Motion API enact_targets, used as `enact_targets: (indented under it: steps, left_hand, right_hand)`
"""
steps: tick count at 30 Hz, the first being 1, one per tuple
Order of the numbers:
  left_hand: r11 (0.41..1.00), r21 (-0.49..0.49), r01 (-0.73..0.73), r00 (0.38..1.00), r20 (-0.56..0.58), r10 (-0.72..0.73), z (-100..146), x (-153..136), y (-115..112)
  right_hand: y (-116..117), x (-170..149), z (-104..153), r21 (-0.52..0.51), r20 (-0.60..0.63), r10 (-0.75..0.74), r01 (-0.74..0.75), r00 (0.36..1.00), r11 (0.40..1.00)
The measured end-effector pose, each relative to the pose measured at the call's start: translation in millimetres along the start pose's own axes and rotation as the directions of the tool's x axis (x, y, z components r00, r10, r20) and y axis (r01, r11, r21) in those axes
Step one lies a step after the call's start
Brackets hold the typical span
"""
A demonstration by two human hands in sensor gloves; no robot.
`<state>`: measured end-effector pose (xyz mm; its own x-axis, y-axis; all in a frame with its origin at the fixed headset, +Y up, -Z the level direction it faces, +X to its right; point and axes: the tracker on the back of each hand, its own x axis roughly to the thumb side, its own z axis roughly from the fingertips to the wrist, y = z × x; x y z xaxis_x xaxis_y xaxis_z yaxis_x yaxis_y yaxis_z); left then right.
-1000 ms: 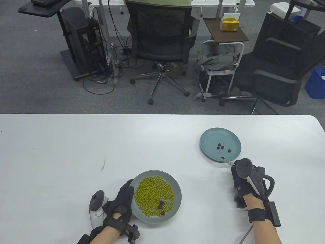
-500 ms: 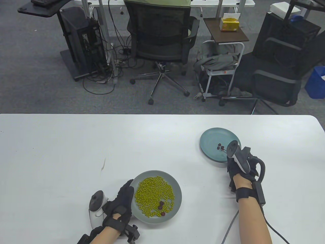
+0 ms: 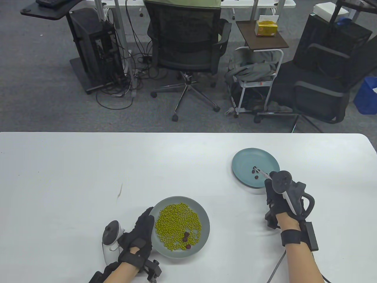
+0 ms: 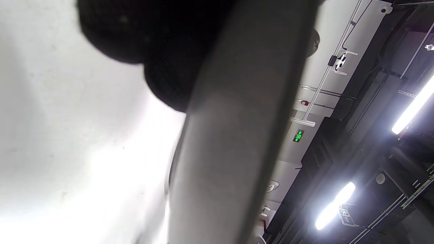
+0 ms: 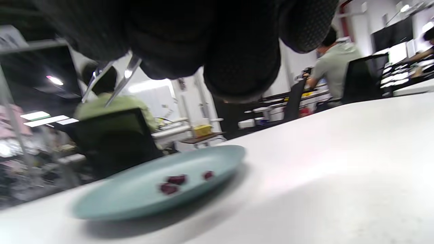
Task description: Pick cranberries with tweezers into plate
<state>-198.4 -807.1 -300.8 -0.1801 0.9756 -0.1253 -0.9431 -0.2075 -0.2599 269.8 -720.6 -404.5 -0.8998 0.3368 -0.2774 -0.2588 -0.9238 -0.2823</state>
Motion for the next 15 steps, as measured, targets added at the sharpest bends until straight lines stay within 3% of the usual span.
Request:
enact_targets:
  steps: [4, 8, 9, 13, 15]
  left_hand:
    - [1.000, 0.006, -0.015, 1.000, -0.002, 0.015, 0, -1, 2]
    - [0.998, -0.023, -0.066, 0.998, -0.012, 0.065, 3, -2, -3]
    - [0.998, -0.030, -0.060, 0.998, -0.013, 0.060, 3, -2, -5]
    - [0.999, -0.030, -0.023, 1.000, -0.010, 0.022, 3, -3, -4]
    - [0.999, -0.026, -0.024, 1.000, -0.016, 0.024, 3, -4, -3]
  right_hand:
    - [-13, 8, 33, 0.010, 0.123, -0.067, 0.066, 0.990, 0.998]
    - [-6, 12, 57, -0.001, 0.234, -0.119, 0.123, 0.965, 0.992]
    - [-4, 14, 60, 0.063, 0.278, -0.111, 0.097, 0.954, 0.993]
    - [-5, 19, 70, 0.078, 0.387, -0.071, 0.044, 0.920, 0.996]
    - [-7, 22, 74, 0.019, 0.403, -0.020, 0.013, 0.915, 1.000]
